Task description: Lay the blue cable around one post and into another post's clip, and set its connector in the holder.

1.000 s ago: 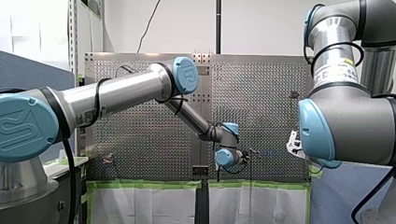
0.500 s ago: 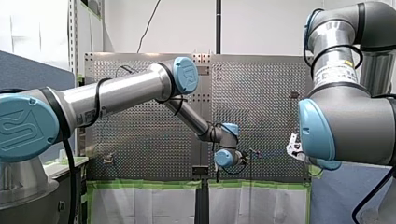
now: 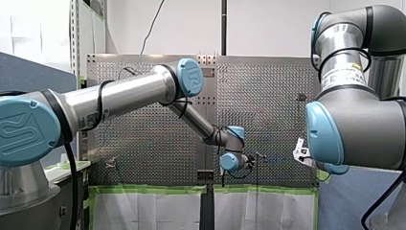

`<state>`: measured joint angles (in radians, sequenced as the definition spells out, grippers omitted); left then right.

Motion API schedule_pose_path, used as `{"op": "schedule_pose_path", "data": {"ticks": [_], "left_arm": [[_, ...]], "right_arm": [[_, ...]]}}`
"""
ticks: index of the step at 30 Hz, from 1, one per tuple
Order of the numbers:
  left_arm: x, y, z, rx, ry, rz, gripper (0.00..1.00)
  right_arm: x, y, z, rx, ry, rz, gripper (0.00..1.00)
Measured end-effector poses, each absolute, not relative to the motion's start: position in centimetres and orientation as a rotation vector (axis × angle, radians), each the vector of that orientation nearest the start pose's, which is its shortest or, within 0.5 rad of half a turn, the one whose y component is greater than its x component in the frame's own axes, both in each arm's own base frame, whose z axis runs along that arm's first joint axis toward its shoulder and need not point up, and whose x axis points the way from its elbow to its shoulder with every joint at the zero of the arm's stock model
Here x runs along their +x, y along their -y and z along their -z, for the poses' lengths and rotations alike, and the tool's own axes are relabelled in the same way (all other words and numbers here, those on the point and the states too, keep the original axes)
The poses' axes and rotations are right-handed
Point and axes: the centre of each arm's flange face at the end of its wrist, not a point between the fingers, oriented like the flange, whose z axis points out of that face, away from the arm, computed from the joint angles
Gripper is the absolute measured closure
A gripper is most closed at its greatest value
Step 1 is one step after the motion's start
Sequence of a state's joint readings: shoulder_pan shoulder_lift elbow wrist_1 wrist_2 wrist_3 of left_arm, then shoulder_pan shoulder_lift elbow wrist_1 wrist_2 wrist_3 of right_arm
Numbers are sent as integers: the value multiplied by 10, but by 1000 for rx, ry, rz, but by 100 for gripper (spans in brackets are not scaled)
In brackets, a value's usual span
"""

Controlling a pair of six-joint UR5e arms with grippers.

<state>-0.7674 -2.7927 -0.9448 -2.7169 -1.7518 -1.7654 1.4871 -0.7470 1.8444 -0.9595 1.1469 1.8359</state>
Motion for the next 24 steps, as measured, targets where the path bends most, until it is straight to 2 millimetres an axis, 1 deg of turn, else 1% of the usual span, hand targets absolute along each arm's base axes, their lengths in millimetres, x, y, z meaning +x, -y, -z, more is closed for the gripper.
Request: {"op": "schedule_pose_path", "data": {"ticks": [8,10,17,21,24], "left_arm": [[505,643,20,363,-1725,551,100],[506,643,22,362,-1727,550,100],[506,643,45,375,-1770,522,100],[502,635,60,385,-1806,503,100],[501,632,63,389,-1820,495,100]], "right_arm": [[129,585,6,1429,1393,-1602,100],[129,587,5,1427,1392,-1606,100],[128,593,3,1418,1392,-1614,100],[128,596,1,1414,1388,-1618,100],[128,598,0,1410,1386,-1620,100]]}}
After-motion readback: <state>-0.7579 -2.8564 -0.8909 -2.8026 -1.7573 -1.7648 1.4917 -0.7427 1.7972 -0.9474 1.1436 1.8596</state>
